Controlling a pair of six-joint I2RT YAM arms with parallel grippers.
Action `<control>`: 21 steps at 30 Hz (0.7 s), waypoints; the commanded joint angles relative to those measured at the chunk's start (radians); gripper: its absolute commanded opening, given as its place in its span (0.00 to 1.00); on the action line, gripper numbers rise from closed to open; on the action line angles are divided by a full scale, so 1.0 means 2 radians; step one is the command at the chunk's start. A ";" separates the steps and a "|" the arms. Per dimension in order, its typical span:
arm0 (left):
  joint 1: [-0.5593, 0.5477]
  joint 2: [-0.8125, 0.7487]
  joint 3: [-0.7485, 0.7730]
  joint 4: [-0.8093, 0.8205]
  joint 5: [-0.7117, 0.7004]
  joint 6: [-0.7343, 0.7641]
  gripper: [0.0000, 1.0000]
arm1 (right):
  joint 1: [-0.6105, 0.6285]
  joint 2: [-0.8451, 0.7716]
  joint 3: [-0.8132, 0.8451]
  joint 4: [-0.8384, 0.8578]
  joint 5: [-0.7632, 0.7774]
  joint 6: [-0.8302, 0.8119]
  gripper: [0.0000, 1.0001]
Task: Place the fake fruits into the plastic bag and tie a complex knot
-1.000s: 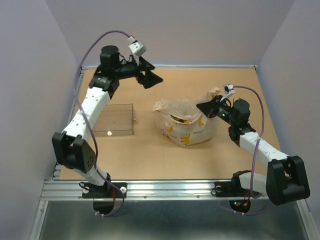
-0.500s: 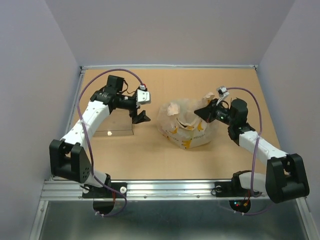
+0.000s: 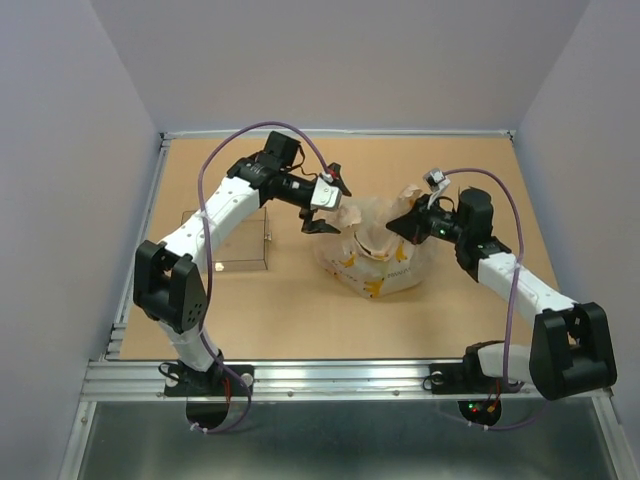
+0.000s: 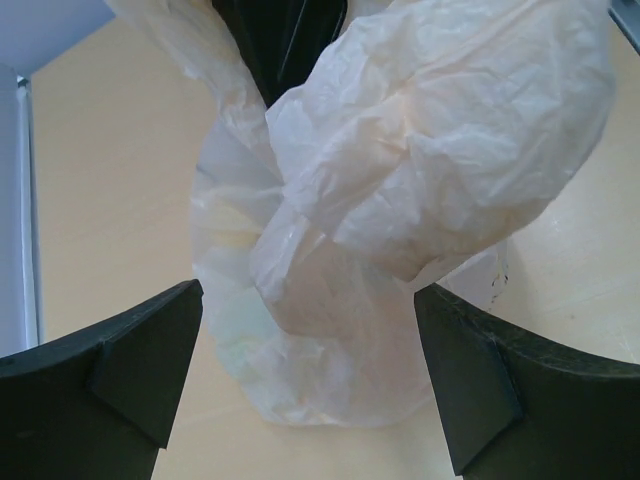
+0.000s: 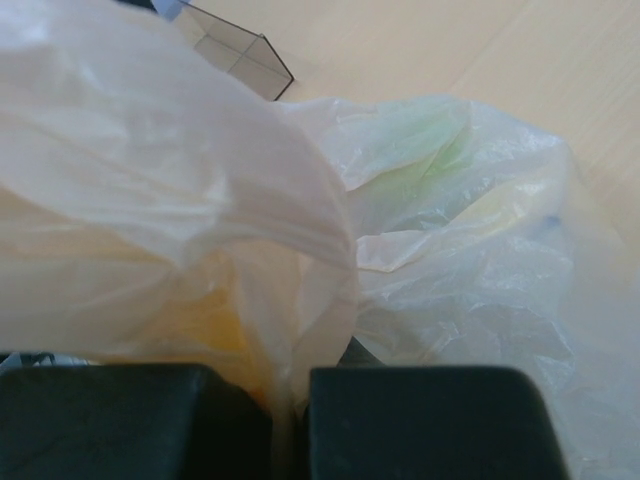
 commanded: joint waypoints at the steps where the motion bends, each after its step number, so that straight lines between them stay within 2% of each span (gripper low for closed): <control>1: -0.019 0.005 0.037 -0.027 0.032 0.023 0.94 | 0.004 0.007 0.039 -0.021 -0.011 -0.035 0.00; 2: -0.024 0.008 0.042 -0.037 0.032 0.028 0.87 | 0.004 0.008 0.042 -0.025 -0.007 -0.038 0.01; 3: -0.036 0.018 0.059 -0.073 0.029 0.051 0.59 | 0.005 0.010 0.045 -0.030 0.004 -0.043 0.00; 4: -0.040 0.025 0.070 -0.098 0.028 0.064 0.43 | 0.004 0.011 0.048 -0.042 0.011 -0.046 0.00; 5: -0.044 0.034 0.081 -0.125 0.026 0.082 0.15 | 0.005 0.013 0.057 -0.050 0.020 -0.048 0.00; 6: -0.048 0.042 0.093 -0.173 0.025 0.103 0.06 | 0.008 0.014 0.061 -0.059 0.028 -0.051 0.00; 7: -0.052 0.055 0.112 -0.188 0.026 0.107 0.01 | 0.008 0.016 0.067 -0.068 0.042 -0.059 0.00; 9: -0.057 0.063 0.123 -0.192 0.036 0.091 0.00 | 0.015 0.022 0.080 -0.094 0.050 -0.064 0.00; 11: -0.068 0.065 0.125 -0.160 0.034 0.018 0.00 | 0.021 0.026 0.086 -0.111 0.059 -0.066 0.00; 13: -0.076 0.061 0.113 -0.091 0.023 -0.076 0.00 | 0.030 0.026 0.092 -0.122 0.068 -0.069 0.01; 15: -0.082 0.055 0.092 -0.016 0.013 -0.137 0.00 | 0.038 0.025 0.098 -0.130 0.070 -0.074 0.09; 16: -0.084 0.052 0.084 0.014 0.008 -0.204 0.00 | 0.038 0.024 0.101 -0.138 0.068 -0.078 0.11; 18: -0.086 0.051 0.074 0.056 -0.009 -0.234 0.00 | 0.039 0.020 0.101 -0.142 0.068 -0.085 0.17; 20: -0.083 0.051 0.074 0.058 -0.015 -0.247 0.00 | 0.038 0.017 0.102 -0.159 0.073 -0.088 0.17; 21: -0.080 0.048 0.077 0.033 -0.010 -0.233 0.19 | 0.039 0.013 0.103 -0.163 0.071 -0.094 0.16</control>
